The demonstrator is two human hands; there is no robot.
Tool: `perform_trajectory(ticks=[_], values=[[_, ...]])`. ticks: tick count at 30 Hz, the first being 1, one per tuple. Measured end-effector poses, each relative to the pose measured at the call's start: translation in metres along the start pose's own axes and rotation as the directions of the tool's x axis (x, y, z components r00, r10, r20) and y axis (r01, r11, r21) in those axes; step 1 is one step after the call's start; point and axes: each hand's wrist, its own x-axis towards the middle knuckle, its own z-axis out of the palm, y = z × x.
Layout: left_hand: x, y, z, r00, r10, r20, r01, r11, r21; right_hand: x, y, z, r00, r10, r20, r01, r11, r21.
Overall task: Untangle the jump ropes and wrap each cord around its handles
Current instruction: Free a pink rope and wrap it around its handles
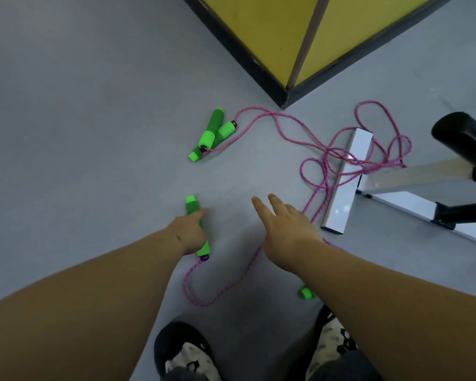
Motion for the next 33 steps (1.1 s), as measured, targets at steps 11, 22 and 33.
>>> perform_trajectory(ticks=[11, 22, 33], values=[[0.015, 0.037, 0.007, 0.96, 0.055, -0.276, -0.102, 0.982, -0.16, 0.017, -0.001, -0.006, 1.0, -0.003, -0.012, 0.004, 0.994, 0.11], [-0.145, 0.169, -0.142, 0.854, 0.07, -0.516, -0.504, 0.358, -0.786, -0.084, -0.003, -0.173, 0.989, 0.049, -0.141, 0.111, 0.393, 0.913], [-0.392, 0.21, -0.242, 0.441, 0.504, -0.743, -0.679, 0.728, 0.09, -0.268, 0.001, -0.351, 0.782, 0.008, -0.623, 0.599, 0.266, 0.755]])
